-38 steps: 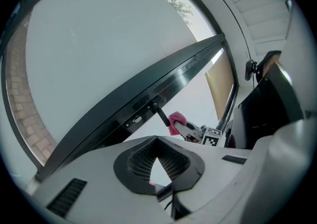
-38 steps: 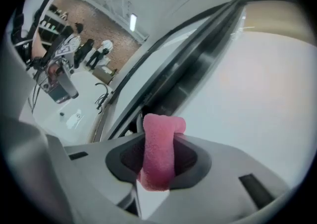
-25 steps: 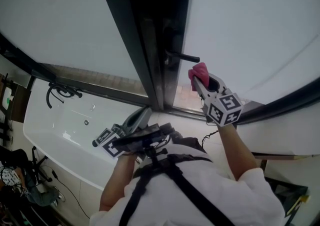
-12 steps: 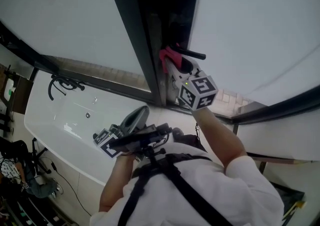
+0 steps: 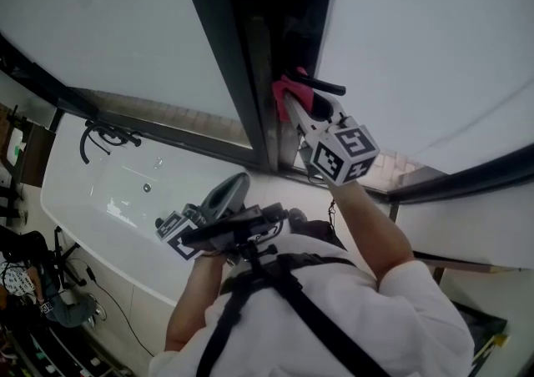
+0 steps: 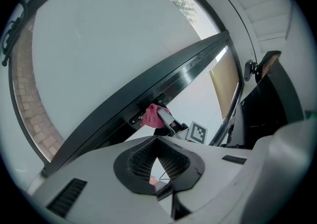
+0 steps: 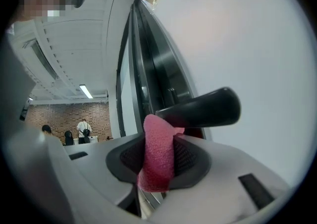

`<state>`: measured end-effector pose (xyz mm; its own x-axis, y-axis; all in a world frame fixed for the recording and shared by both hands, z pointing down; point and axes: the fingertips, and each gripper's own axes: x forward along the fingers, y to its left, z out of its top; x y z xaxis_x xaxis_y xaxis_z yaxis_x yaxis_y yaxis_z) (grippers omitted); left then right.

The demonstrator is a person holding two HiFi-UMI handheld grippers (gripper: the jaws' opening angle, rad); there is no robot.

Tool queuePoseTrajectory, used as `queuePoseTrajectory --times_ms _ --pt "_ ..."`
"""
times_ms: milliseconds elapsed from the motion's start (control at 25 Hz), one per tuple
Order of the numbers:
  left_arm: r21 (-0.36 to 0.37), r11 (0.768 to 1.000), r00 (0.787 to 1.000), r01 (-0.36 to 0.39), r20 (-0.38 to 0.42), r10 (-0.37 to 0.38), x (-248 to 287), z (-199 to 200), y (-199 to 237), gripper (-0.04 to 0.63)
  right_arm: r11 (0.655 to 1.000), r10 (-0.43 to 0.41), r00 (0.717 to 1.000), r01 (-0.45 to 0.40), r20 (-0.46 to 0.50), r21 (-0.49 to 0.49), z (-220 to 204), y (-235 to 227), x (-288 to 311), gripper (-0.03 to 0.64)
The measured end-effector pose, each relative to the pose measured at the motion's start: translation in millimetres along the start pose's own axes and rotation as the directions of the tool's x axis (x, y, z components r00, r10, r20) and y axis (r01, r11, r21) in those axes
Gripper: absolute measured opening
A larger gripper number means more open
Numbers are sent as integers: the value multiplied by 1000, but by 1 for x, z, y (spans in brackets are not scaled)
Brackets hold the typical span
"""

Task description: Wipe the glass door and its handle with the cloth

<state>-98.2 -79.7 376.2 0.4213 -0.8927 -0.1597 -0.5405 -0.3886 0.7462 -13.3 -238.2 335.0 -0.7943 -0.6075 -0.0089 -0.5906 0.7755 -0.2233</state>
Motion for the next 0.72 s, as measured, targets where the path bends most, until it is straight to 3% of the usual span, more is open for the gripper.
queuePoseTrajectory --times_ms 440,720 --pt "-29 999 999 13 -51 -14 12 1 -5 -8 995 -86 996 87 19 -52 17 -10 -57 110" --pt "-13 1000 995 -9 -97 8 68 -40 6 -8 987 -160 987 160 18 -14 -13 -91 -104 110"
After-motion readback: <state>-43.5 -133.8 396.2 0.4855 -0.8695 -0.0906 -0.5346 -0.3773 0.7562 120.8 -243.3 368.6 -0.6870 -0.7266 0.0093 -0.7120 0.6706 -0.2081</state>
